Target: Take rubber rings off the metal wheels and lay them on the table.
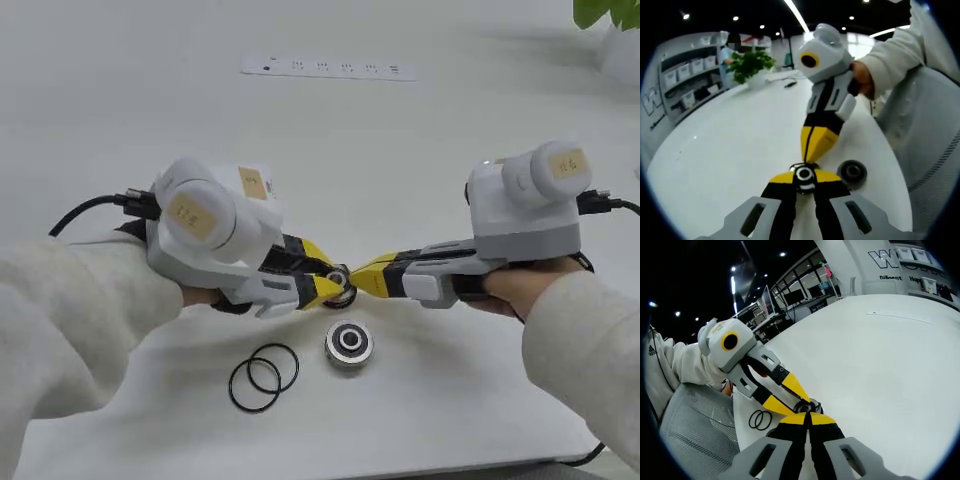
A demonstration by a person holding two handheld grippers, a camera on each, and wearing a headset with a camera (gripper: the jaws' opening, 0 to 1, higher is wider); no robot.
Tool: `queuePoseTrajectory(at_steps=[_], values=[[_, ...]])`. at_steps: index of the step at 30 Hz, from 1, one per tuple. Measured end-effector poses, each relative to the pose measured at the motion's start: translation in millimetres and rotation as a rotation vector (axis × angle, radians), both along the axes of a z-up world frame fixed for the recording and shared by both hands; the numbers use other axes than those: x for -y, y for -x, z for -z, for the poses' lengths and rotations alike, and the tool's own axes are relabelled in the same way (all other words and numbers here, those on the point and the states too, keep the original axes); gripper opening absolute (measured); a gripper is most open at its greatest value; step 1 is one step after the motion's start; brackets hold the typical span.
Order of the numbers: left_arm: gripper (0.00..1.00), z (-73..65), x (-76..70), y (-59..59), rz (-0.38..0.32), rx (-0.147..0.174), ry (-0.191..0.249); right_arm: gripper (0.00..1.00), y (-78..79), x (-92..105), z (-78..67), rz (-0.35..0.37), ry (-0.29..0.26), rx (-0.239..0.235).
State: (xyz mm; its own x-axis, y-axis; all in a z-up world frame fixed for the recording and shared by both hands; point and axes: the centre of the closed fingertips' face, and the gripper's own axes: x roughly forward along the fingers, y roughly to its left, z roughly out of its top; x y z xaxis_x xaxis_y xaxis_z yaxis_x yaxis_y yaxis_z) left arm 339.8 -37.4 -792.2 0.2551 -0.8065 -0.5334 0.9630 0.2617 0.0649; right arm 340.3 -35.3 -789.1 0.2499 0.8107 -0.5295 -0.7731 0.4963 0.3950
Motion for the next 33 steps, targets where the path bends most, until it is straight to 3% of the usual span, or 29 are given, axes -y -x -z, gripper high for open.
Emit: queuePoseTrajectory(at_steps=[4, 6, 8, 19, 27, 30, 33], values=[[0.13, 0.3, -0.1, -0.2, -0.002, 0.0, -0.001, 0.0, 1.1, -3.4, -3.5, -0.009, -0.019, 0.0], [0.13, 0.6, -0.2, -0.4, -0.003, 0.001, -0.002, 0.0, 0.5, -6.9, -9.6, -0.003, -0.054, 0.0], [0.13, 0.7, -0.2, -0.7, -0.007, -0.001, -0.004, 0.0, -2.0, -5.0, -9.4, 0.001, -0.035, 0.017], [0.14, -0.5, 0.8, 0.6, -0.027, -0.008, -0.015, 0.0, -1.3, -0.3, -3.9, 0.017, -0.013, 0.005], [0.26, -15.9, -4.4, 2.9, -0.023, 0.007, -0.021, 0.0, -3.3, 1.1, -8.8, 0.035, -0.021, 0.008], [0.37, -27.9, -8.7, 2.4, -0.054, -0.018, 0.003, 0.0, -4.6, 1.7, -12.0, 0.045, -0.029, 0.011], [0.41, -39.0, -11.2, 6.5, -0.04, -0.003, 0.009, 0.0, -5.3, 2.2, -14.4, 0.052, -0.034, 0.012]])
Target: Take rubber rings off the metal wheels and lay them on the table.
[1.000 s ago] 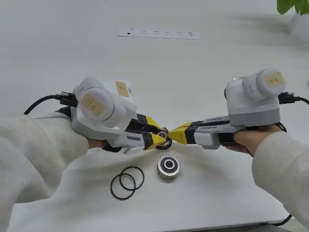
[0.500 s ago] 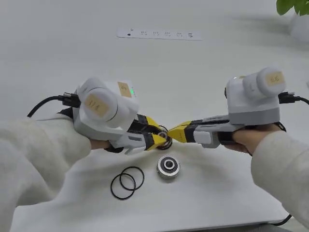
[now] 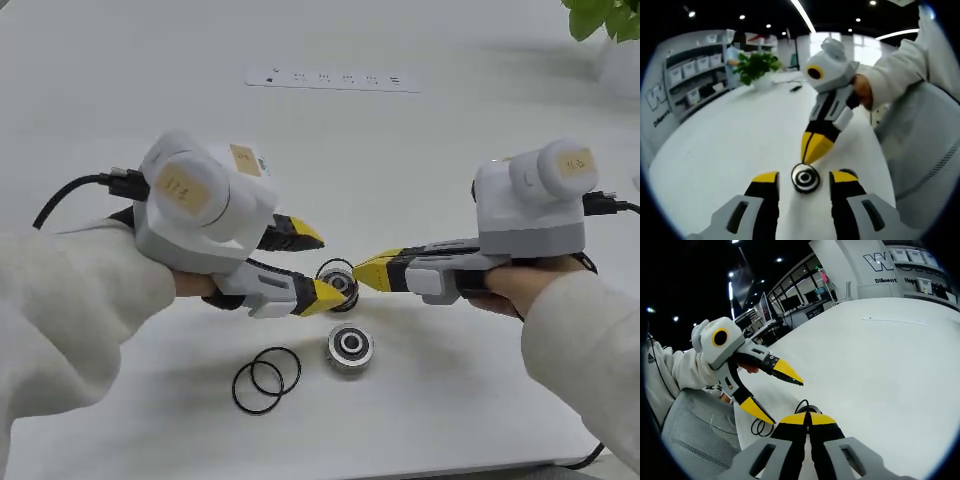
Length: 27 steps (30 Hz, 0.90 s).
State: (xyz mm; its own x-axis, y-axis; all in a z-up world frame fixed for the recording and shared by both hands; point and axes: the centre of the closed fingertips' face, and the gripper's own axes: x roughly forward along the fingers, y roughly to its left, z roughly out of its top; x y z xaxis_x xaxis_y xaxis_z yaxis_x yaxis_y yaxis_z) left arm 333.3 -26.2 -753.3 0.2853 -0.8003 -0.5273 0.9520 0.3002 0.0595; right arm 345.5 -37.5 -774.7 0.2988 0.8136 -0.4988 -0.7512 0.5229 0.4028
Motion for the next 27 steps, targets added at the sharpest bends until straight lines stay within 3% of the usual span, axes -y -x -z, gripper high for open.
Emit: queuePoseTrajectory(at_steps=[6, 10, 16, 27], values=[[0.5, -17.4, -7.9, 9.5, 0.01, 0.021, 0.0, 0.0, -2.1, -0.3, -11.8, 0.013, -0.021, 0.023], [0.51, -31.2, -17.0, 14.3, 0.002, 0.039, 0.009, 0.0, -3.5, -1.9, -22.2, 0.025, -0.053, 0.033], [0.57, -50.3, -36.0, 18.1, -0.036, 0.063, 0.028, 0.0, -1.5, -5.7, -28.9, 0.021, -0.072, 0.039], [0.67, -73.0, -73.0, 27.5, -0.101, 0.1, 0.046, 0.0, 3.9, -16.9, -43.9, 0.007, -0.116, 0.048]])
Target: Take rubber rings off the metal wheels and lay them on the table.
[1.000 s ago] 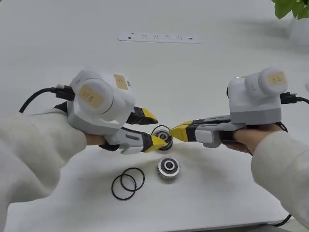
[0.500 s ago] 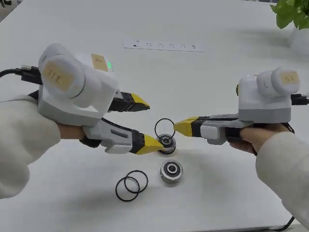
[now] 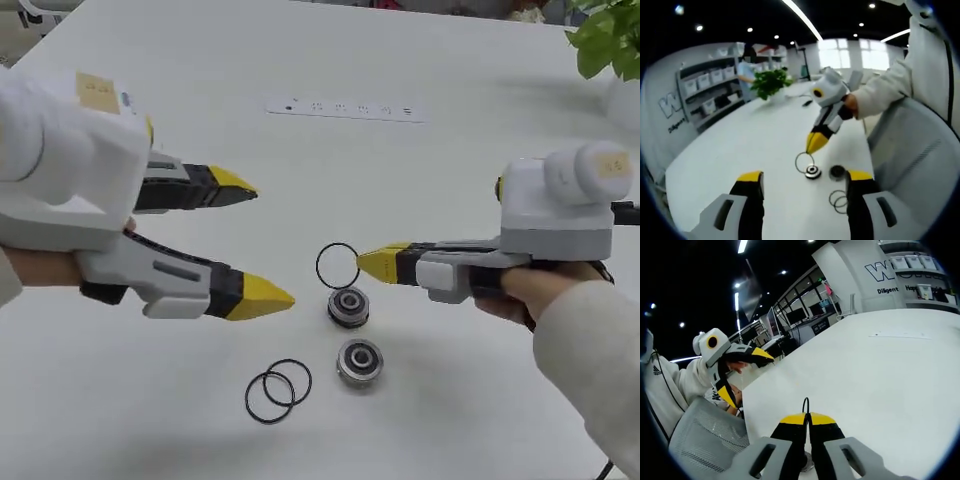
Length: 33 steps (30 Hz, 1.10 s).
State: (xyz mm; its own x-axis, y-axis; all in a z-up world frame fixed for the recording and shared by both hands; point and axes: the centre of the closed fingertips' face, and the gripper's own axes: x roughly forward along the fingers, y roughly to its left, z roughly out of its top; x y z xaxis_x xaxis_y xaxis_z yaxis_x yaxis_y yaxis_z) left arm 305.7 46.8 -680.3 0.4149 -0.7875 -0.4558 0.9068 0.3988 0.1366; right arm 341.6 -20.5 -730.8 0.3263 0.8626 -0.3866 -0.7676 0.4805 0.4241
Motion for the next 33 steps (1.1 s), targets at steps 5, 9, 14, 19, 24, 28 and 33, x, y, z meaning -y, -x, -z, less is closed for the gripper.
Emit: queuePoseTrajectory(at_steps=[5, 9, 14, 19, 24, 28, 33], values=[[0.74, -7.0, -19.0, 4.6, -0.044, 0.003, 0.018, 0.0, 3.0, -4.6, -2.3, -0.012, -0.004, 0.002], [0.79, -7.4, -31.1, 7.9, -0.073, 0.004, 0.016, 0.0, 5.5, -7.4, -3.5, -0.017, -0.009, -0.006], [0.84, -9.0, -41.4, 19.1, -0.086, 0.001, 0.028, 0.0, 10.5, -13.4, -6.0, -0.035, -0.019, -0.012], [0.88, -10.3, -51.5, 24.7, -0.118, -0.003, 0.046, 0.0, 17.2, -20.8, -4.4, -0.061, -0.015, -0.022], [0.96, -9.3, -56.4, 33.0, -0.124, -0.011, 0.073, 0.0, 23.7, -26.2, -0.5, -0.086, 0.0, -0.028], [0.99, -5.1, -58.4, 40.4, -0.129, -0.024, 0.08, 0.0, 26.9, -28.6, 1.7, -0.1, 0.006, -0.035], [1.0, 9.0, -62.5, 51.7, -0.145, -0.051, 0.066, 0.0, 34.9, -33.9, 8.1, -0.139, 0.022, -0.047]])
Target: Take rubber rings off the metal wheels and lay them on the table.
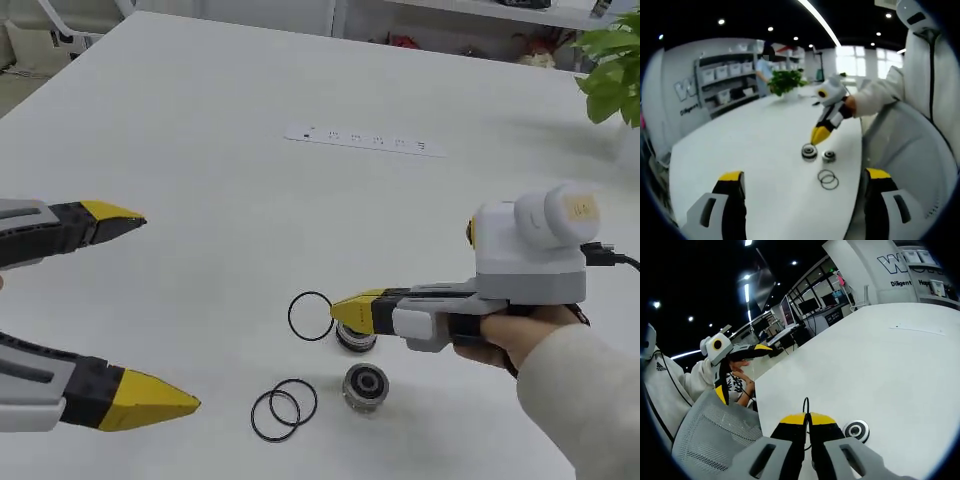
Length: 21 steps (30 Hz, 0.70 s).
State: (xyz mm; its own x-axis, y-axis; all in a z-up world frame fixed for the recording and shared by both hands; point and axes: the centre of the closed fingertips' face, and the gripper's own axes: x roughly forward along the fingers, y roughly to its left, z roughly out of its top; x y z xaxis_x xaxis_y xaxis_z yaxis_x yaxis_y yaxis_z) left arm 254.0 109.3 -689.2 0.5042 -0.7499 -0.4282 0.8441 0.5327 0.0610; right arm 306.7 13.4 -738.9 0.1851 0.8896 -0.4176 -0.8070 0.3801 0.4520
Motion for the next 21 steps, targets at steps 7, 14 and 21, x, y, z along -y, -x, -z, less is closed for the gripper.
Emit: queuePoseTrajectory(at_steps=[7, 14, 21], values=[[1.0, 14.1, -2.7, 9.4, -0.005, -0.036, -0.021, 0.0, 8.5, -3.8, 9.0, -0.037, 0.025, -0.013], [1.0, 20.4, -4.3, 13.5, -0.02, -0.058, -0.017, 0.0, 15.2, -6.9, 17.9, -0.068, 0.05, -0.03], [1.0, 23.8, -4.9, 16.2, -0.027, -0.07, -0.011, 0.0, 25.2, -11.4, 27.3, -0.107, 0.078, -0.047]])
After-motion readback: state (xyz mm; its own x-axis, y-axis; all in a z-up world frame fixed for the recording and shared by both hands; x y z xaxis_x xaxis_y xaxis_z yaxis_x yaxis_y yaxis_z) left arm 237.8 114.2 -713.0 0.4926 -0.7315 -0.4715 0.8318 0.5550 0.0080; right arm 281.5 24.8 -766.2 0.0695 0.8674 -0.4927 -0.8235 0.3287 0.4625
